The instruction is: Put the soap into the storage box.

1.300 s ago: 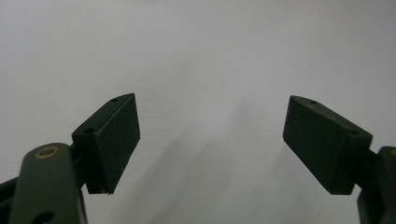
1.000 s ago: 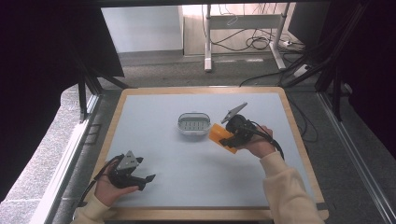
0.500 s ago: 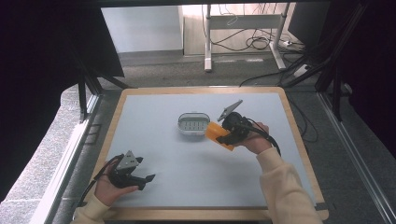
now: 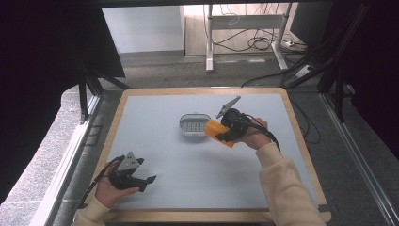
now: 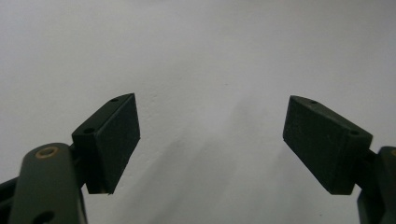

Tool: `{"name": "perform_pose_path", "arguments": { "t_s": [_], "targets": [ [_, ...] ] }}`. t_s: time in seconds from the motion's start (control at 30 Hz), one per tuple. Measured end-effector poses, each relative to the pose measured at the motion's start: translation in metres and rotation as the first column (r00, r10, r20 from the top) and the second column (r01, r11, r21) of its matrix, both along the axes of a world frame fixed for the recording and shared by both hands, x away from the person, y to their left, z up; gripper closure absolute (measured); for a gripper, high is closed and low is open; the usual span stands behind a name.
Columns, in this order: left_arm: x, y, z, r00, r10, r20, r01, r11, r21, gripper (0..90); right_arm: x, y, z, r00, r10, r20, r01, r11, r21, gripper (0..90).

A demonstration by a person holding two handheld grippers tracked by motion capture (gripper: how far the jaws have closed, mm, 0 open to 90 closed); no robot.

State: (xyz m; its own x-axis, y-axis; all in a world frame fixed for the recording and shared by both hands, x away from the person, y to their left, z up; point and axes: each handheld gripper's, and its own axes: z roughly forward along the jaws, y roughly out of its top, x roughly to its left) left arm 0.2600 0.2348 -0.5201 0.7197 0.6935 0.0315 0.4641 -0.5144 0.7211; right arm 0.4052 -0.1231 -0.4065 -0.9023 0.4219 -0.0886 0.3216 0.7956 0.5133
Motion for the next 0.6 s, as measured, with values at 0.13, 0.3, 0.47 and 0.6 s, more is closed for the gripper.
{"name": "perform_pose_path", "arguments": {
  "t_s": [0.13,0.3,0.47,0.6],
  "targets": [
    [0.0,0.001,0.0,1.0,0.001,0.002,-0.001,1.0,-0.002,18.9,0.007,0.005,-0.001,1.0,0.003,-0.006,-0.003,1.0,0.0,61.6],
    [0.001,0.001,0.0,1.0,0.003,0.001,-0.003,1.0,-0.004,18.9,0.015,0.011,0.0,0.9995,0.025,-0.018,-0.025,1.0,0.001,61.6],
    [0.001,0.001,0.0,1.0,0.0,0.001,0.0,1.0,0.0,18.9,0.021,0.014,-0.001,0.9991,0.035,-0.024,-0.035,0.999,-0.002,61.6],
    [0.001,0.0,-0.001,1.0,-0.004,-0.003,0.004,1.0,-0.003,18.9,0.027,0.017,-0.003,0.9987,0.039,-0.032,-0.039,0.999,-0.006,61.6]
  ]
}}
